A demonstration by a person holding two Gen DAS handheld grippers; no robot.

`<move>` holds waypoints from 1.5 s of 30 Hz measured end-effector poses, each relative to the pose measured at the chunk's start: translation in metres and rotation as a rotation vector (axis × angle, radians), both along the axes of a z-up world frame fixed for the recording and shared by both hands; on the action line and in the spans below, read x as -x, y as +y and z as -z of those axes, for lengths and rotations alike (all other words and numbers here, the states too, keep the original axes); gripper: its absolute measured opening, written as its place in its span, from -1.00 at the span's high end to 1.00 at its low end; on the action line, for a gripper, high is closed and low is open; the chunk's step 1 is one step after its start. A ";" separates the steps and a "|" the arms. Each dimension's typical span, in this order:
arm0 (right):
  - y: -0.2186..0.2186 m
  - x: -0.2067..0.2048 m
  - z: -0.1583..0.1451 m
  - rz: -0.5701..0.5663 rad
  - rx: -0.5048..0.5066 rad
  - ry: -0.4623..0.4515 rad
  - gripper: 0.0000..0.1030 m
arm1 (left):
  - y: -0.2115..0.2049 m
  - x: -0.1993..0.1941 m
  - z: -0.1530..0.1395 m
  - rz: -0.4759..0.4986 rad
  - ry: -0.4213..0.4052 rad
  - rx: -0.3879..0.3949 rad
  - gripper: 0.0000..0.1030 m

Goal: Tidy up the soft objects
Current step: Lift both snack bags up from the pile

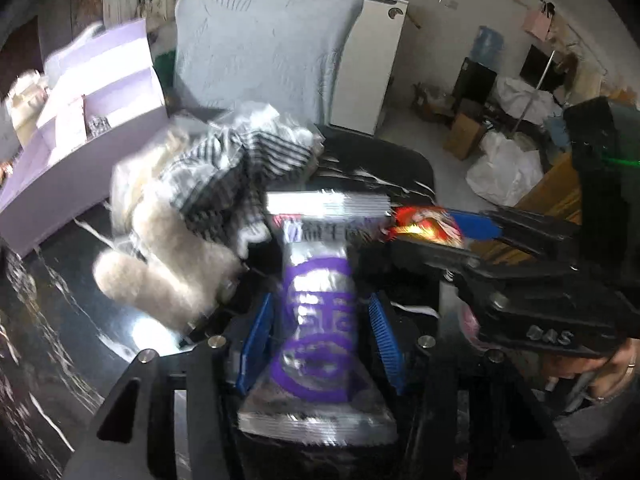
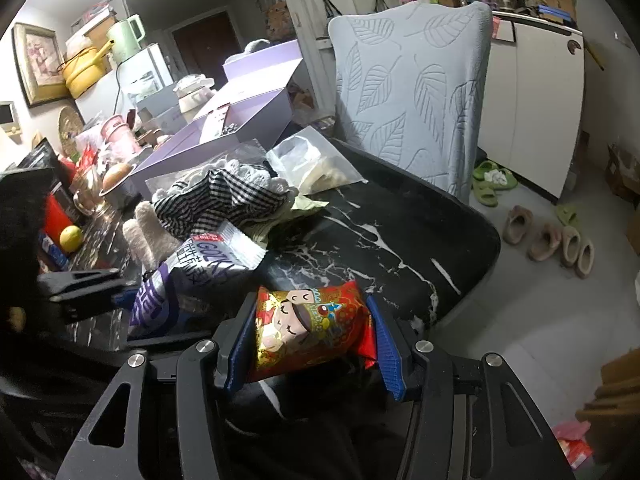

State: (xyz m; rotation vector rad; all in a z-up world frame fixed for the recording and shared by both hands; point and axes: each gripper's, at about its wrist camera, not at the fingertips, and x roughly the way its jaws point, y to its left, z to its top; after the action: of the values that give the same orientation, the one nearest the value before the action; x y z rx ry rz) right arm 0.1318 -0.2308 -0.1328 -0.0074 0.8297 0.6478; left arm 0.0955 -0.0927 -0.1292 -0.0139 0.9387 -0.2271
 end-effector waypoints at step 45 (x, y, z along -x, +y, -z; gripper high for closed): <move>0.072 0.103 -0.026 -0.179 -0.048 0.003 -0.02 | 0.090 0.116 -0.043 -0.267 -0.087 0.152 0.38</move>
State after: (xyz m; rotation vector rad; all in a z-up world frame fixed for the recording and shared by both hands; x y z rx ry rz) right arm 0.0289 -0.1592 -0.1066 -0.0374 0.8223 0.8361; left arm -0.0206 -0.0025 -0.0860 -0.2662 0.8213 -0.0503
